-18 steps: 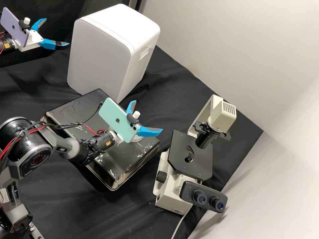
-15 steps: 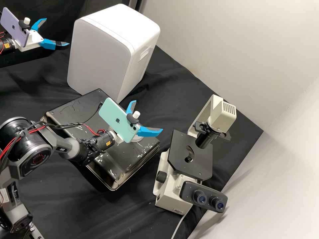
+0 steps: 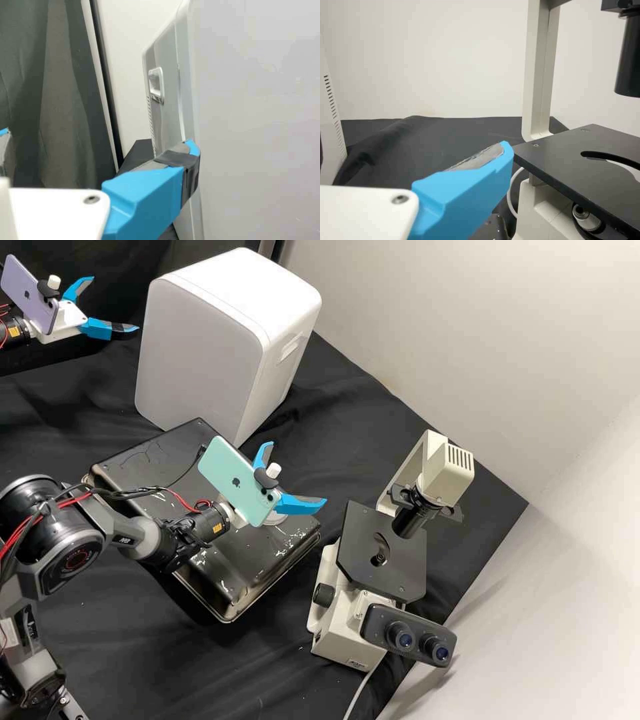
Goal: Place the petri dish on the microscope
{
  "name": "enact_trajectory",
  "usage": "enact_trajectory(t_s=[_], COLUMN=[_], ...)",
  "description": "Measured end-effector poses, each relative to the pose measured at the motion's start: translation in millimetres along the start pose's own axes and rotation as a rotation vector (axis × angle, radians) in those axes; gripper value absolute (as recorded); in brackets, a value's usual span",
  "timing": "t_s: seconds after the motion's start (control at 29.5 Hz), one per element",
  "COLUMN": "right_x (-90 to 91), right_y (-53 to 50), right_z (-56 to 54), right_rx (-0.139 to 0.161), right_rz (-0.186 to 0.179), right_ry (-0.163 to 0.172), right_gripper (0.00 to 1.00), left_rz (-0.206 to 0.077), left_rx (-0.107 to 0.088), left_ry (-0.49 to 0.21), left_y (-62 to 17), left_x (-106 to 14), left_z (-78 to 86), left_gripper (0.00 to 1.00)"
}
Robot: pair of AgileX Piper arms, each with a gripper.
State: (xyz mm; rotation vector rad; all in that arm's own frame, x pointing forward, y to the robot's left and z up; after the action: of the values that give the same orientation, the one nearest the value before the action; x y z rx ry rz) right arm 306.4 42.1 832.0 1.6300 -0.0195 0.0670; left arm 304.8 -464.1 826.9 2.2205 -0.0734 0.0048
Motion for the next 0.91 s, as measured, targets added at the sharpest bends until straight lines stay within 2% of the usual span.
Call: enact_trajectory(t_s=[0.14, 0.24, 0.27, 0.34, 0.44, 0.54, 0.61, 0.68, 0.78, 0.91], right_x=[0.0, 0.0, 0.0, 0.0, 0.0, 0.0, 0.0, 0.0, 0.0, 0.0], right_y=[0.0, 0.0, 0.0, 0.0, 0.0, -0.1, -0.1, -0.1, -0.1, -0.1], right_z=[0.0, 0.0, 0.0, 0.0, 0.0, 0.1, 0.1, 0.1, 0.1, 0.1], right_rx=[0.0, 0.0, 0.0, 0.0, 0.0, 0.0, 0.0, 0.0, 0.0, 0.0], right_rz=[0.0, 0.0, 0.0, 0.0, 0.0, -0.001, -0.001, -0.001, -0.001, -0.001], right_ry=[0.0, 0.0, 0.0, 0.0, 0.0, -0.001, -0.001, -0.001, -0.001, -0.001], right_gripper=[1.0, 1.0, 1.0, 1.0, 1.0, 1.0, 1.0, 1.0, 1.0, 1.0], left_rz=[-0.014, -0.011, -0.006, 0.008, 0.021, 0.002, -0.012, -0.038, -0.075, -0.103], left_rx=[-0.002, 0.003, 0.009, 0.036, 0.064, 0.099, 0.108, 0.118, 0.121, 0.124], left_ry=[-0.036, -0.083, -0.105, -0.155, -0.232, -0.29, -0.324, -0.357, -0.403, -0.462], left_y=[-2.8, -2.5, -2.5, -4.1, -12.0, -22.9, -29.5, -35.8, -42.9, -48.1], left_x=[-6.5, -16.3, -19.8, -28.6, -43.7, -59.0, -69.4, -77.8, -92.2, -106.9], left_z=[10.8, 23.6, 28.5, 39.7, 53.6, 62.7, 67.4, 71.5, 77.4, 85.1], left_gripper=[1.0, 1.0, 1.0, 1.0, 1.0, 1.0, 1.0, 1.0, 1.0, 1.0])
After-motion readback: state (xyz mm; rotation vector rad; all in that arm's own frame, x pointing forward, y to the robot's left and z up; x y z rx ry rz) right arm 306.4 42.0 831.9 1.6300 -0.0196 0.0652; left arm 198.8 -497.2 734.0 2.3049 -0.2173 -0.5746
